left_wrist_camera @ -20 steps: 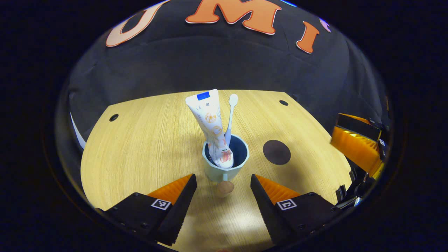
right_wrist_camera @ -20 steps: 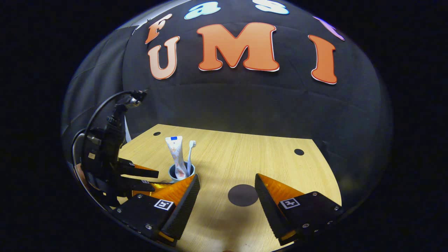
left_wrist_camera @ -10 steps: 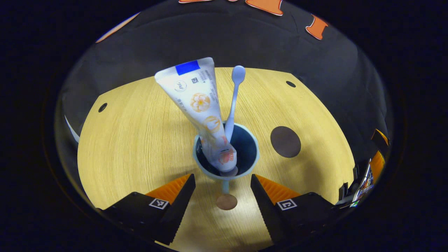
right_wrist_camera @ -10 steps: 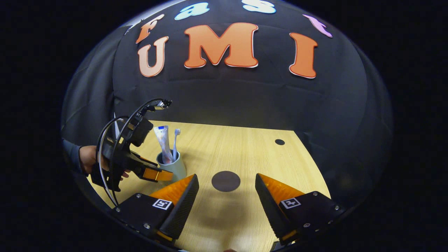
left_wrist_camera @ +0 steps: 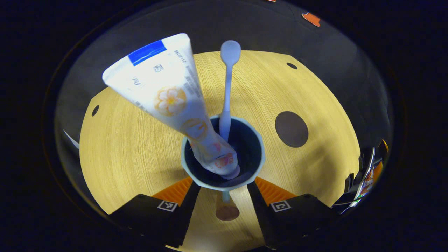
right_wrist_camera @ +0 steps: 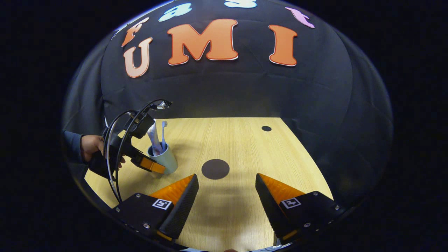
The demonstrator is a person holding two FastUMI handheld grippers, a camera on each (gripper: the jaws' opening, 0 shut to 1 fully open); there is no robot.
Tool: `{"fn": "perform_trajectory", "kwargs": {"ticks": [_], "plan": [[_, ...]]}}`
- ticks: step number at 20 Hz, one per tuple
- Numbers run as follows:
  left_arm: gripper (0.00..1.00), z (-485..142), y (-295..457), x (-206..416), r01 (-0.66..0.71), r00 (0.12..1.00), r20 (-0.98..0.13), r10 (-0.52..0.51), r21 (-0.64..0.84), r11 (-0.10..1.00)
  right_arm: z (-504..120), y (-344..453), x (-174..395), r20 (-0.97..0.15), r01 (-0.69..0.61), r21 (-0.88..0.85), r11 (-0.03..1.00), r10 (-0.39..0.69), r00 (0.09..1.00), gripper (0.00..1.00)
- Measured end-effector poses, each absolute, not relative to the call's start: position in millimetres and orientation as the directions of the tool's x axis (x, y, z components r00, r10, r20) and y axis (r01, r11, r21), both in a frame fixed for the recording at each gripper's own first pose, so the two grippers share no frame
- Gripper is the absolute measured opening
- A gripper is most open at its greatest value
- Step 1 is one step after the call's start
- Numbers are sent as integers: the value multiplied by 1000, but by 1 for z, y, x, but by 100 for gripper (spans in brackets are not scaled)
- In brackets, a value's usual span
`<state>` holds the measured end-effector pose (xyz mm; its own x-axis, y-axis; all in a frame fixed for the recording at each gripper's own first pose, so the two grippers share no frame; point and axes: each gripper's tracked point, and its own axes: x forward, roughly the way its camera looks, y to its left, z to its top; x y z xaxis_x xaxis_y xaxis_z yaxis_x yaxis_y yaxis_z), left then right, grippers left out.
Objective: Put the toothbrush and toothpaste on the desktop into the cup, then pick up the cup and place it on the coaster on the desktop.
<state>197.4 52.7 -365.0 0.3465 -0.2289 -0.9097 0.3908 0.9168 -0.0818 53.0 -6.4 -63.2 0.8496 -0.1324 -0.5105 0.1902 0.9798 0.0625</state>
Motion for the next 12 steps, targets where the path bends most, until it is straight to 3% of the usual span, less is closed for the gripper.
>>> {"fn": "perform_trajectory", "kwargs": {"ticks": [4,7,12], "plan": [[66,-367,58,190,401,293,-936,-195,-65,914,-64,-8,51,-515,207,73,976,-141,845,98],[28,-374,57,191,390,280,-945,-169,-49,920,-66,-4,49,-519,206,75,976,-138,843,98],[29,-380,57,197,379,286,-943,-169,-51,924,-66,1,47,-524,197,70,978,-132,842,98]]}}
